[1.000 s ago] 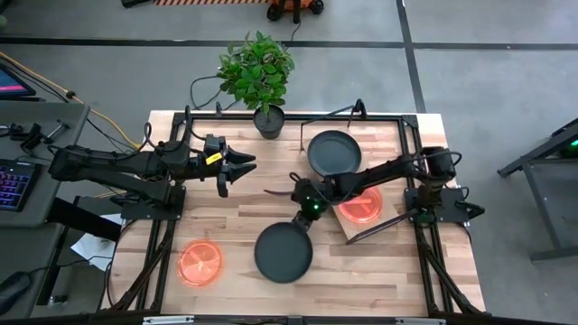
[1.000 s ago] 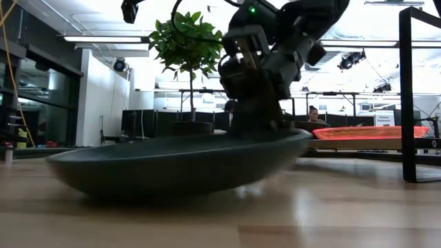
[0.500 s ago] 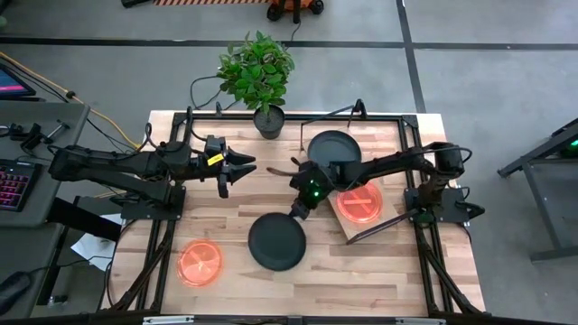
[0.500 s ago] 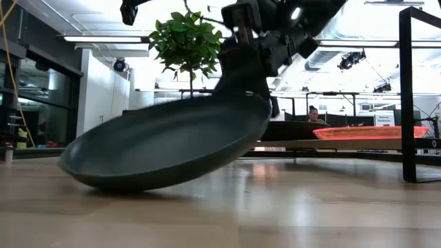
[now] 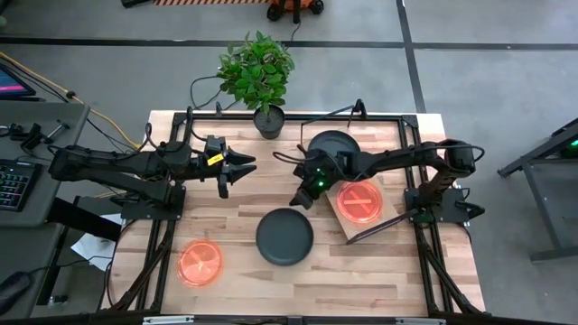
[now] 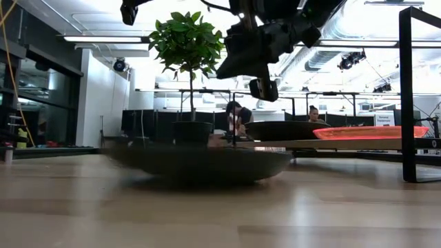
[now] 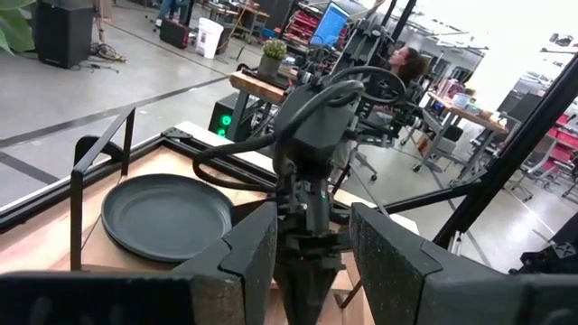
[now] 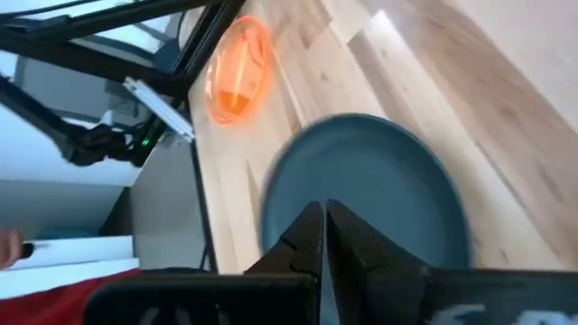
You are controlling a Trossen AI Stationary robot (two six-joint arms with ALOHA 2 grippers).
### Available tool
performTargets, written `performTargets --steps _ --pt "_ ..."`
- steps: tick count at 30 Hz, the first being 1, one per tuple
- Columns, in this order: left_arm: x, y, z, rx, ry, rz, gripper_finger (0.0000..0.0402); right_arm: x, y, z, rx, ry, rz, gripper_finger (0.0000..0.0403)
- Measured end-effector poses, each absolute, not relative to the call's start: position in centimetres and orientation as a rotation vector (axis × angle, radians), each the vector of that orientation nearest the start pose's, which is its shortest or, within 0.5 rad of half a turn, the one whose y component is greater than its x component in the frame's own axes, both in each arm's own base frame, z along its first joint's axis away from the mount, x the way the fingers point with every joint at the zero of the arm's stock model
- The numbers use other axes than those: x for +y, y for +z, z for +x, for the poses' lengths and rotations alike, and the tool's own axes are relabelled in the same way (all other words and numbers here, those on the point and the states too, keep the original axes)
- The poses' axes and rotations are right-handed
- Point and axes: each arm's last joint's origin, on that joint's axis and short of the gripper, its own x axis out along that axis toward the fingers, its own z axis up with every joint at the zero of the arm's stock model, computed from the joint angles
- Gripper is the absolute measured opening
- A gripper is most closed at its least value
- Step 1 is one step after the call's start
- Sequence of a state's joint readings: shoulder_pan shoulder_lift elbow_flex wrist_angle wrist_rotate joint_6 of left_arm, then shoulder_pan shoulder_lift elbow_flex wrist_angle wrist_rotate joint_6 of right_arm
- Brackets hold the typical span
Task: Place and stack plates onto a shelf
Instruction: Stack the black plate on top of the stacked black plates on the shelf, then stack the black plate on top the stacked black plates on the shelf
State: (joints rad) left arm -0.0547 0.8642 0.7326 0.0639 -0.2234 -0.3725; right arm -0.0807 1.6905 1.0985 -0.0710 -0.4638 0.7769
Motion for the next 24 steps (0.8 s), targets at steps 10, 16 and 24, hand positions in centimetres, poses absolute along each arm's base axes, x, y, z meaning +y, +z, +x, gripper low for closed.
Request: performTargets --steps 10,16,24 --pt "-0.4 32.5 19.5 0.035 0.179 -0.362 0.0130 0.1 21.0 35.4 0.879 -0.026 0.852 0.0037" --pt "-0.4 32.5 19.5 0.034 0.184 -0.362 0.0130 1.3 20.2 34.5 0.937 -0.212 0.716 0.0132" --pt "-0.4 32.5 19.5 0.032 0.186 -0.363 0.0130 3.1 18.1 34.8 0.992 -0.285 0.672 0.0161"
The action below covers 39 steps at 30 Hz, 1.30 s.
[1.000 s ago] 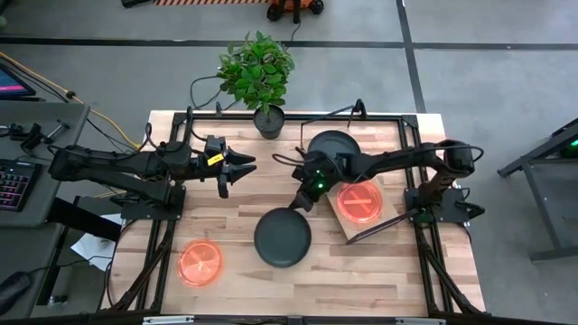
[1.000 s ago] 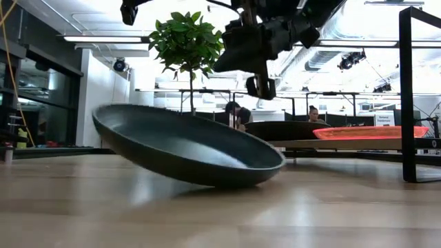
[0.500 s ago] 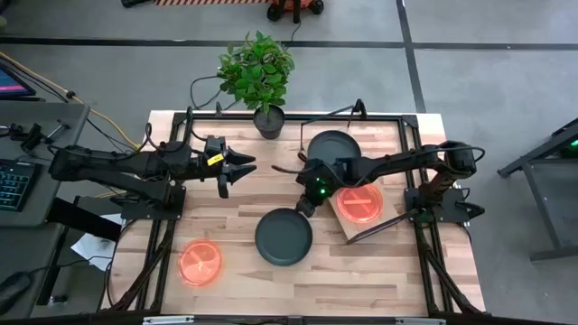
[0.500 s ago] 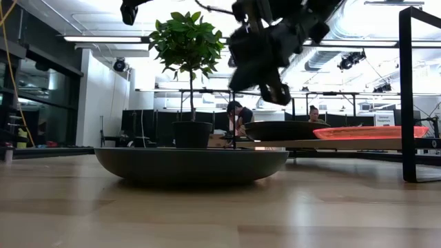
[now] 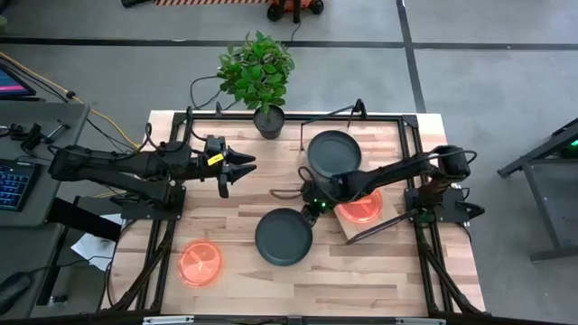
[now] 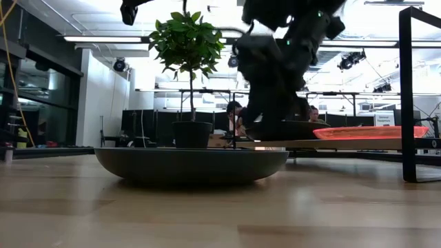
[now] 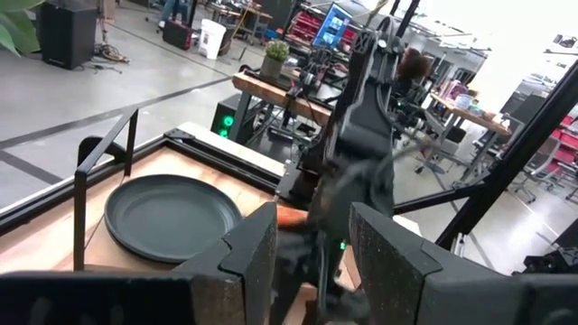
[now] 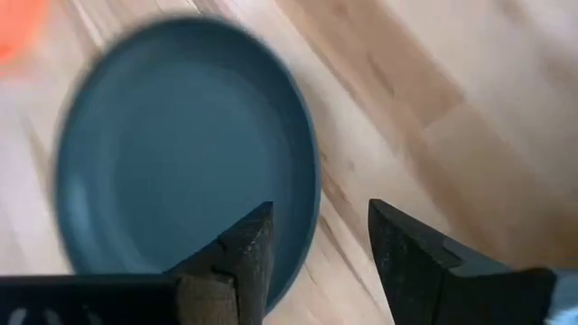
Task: Place and stack plates onto a shelf
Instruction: Stack the black plate on top the stacked black plates on the shelf
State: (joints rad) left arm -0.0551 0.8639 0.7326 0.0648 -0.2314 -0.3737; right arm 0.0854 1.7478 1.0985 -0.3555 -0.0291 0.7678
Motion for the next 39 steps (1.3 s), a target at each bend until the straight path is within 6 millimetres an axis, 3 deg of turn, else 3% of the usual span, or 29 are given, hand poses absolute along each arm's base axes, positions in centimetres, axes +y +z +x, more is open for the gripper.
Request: performTargets --steps 5,14,30,34,39 --pt "-0.4 32.5 19.5 0.032 0.186 -0.365 0.0130 4.0 16.1 35.5 1.021 -0.307 0.717 0.0161" --pt "-0.4 32.5 19.5 0.031 0.187 -0.380 0.0130 4.3 15.3 35.5 1.029 -0.375 0.721 0.0161" --pt "-0.4 32.4 19.5 0.046 0.190 -0.377 0.0130 5.6 13.6 35.9 1.089 -0.322 0.761 0.0159" --pt "-0.4 32.4 19.5 0.046 0.190 -0.377 0.0130 5.7 13.6 35.9 1.091 -0.320 0.765 0.0121" --pt "-0.4 32.4 19.5 0.046 0.190 -0.377 0.0130 5.6 13.7 35.9 1.090 -0.309 0.782 0.0014"
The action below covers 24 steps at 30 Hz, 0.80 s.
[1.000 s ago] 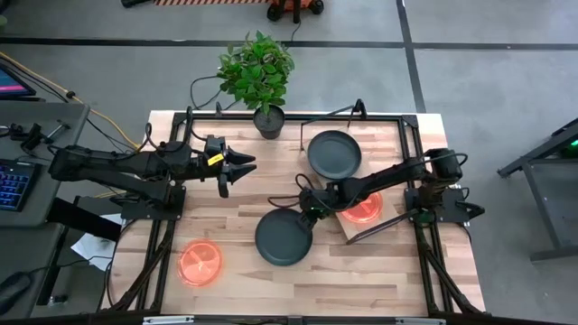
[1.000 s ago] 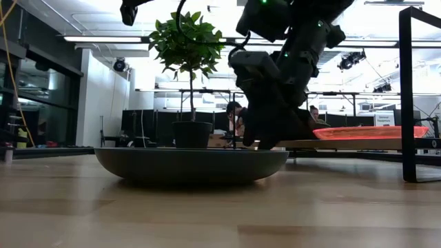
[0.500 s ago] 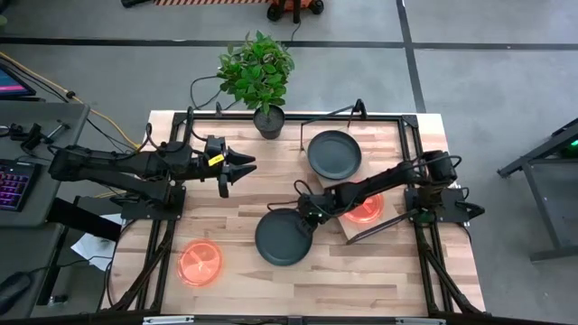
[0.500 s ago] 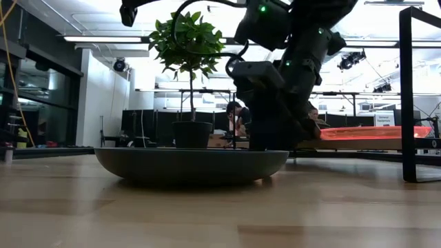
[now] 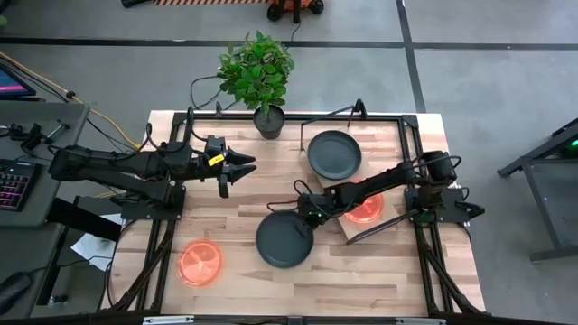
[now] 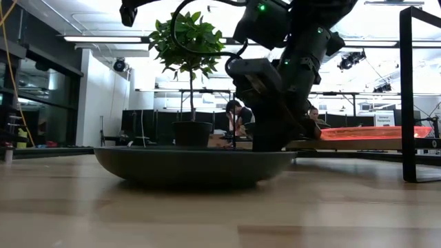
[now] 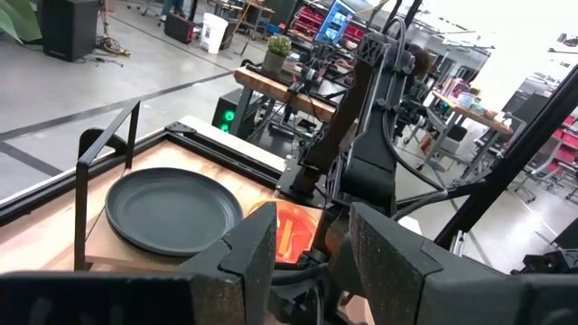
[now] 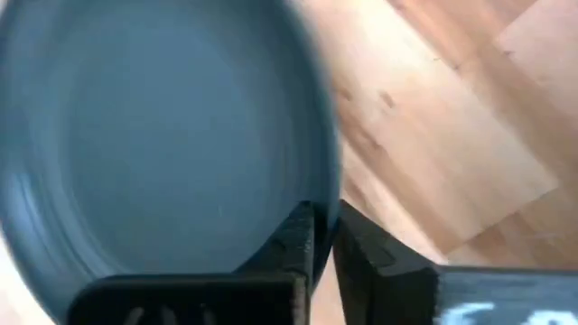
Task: Place and stack plates onto a shelf
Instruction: Stack the black plate on top the stacked black plates on the shelf
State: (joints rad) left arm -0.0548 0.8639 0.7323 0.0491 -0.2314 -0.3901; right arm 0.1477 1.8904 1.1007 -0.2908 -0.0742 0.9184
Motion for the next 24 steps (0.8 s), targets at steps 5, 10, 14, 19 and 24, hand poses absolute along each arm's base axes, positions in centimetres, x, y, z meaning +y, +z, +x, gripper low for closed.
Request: performTargets --steps 5,10,14,19,24 --pt "-0.4 32.4 19.5 0.046 0.190 -0.377 0.0130 4.7 14.4 36.5 1.069 -0.184 0.881 0.0004" --pt "-0.4 32.3 19.5 0.049 0.190 -0.377 0.0130 3.3 15.8 37.4 0.990 0.006 0.950 0.0002" --pt "-0.4 32.3 19.5 0.056 0.192 -0.376 0.0130 2.4 16.4 37.8 0.957 0.105 0.985 0.0001" --pt "-0.4 32.3 19.5 0.056 0.192 -0.376 0.0130 1.9 16.6 38.0 0.944 0.163 1.005 0.0000" --pt "-0.4 32.3 19.5 0.057 0.192 -0.361 0.0130 1.2 18.4 37.8 0.901 0.282 1.010 0.0000"
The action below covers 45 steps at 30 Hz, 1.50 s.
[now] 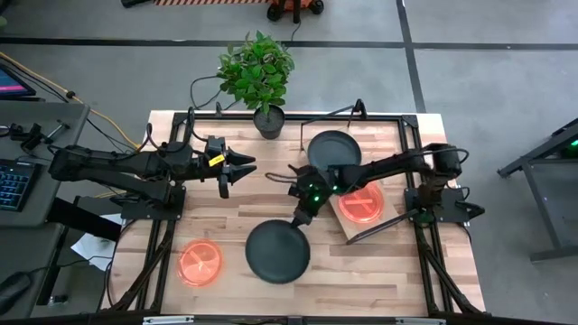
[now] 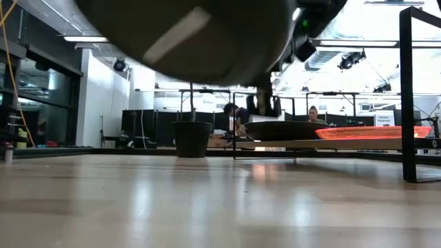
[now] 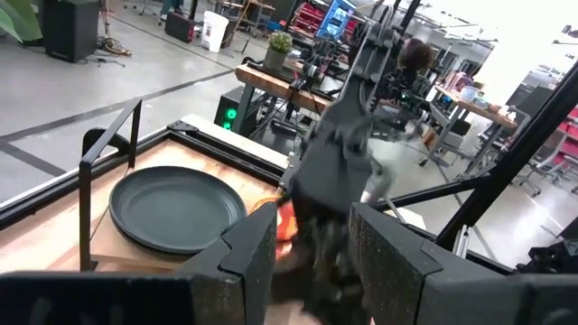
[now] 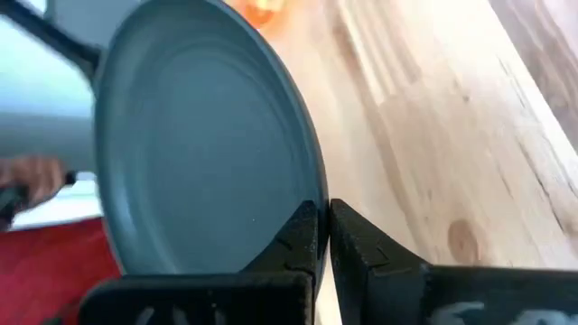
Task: Place and stack plates onto a shelf
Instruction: Stack the black plate on top the stacked black plates on the shelf
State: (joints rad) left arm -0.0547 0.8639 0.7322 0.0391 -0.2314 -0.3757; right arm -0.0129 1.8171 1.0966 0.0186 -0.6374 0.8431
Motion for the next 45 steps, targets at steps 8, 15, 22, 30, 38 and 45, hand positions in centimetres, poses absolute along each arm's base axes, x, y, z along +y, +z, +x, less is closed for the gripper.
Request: performTargets --steps 8,15,22,30,38,45 --pt "-0.4 32.3 19.5 0.056 0.191 -0.358 0.0130 -2.2 24.8 33.4 0.833 0.188 0.910 0.0000" --pt "-0.3 32.3 19.5 0.050 0.216 -0.356 0.0130 -5.5 28.2 26.3 0.924 -0.126 0.816 0.0000" --pt "-0.3 32.3 19.5 0.047 0.233 -0.354 0.0130 -9.1 31.1 19.5 0.855 -0.467 0.827 0.0000" --pt "-0.3 32.3 19.5 0.047 0.235 -0.356 0.0130 -12.3 31.4 14.8 0.828 -0.863 0.867 0.0000" --pt "-0.3 32.3 19.5 0.046 0.237 -0.357 0.0130 -14.8 30.8 15.3 0.773 -0.928 0.888 0.0000" --pt "-0.2 32.3 19.5 0.040 0.255 -0.373 0.0130 -15.3 29.0 17.4 0.860 -0.888 0.880 0.0000"
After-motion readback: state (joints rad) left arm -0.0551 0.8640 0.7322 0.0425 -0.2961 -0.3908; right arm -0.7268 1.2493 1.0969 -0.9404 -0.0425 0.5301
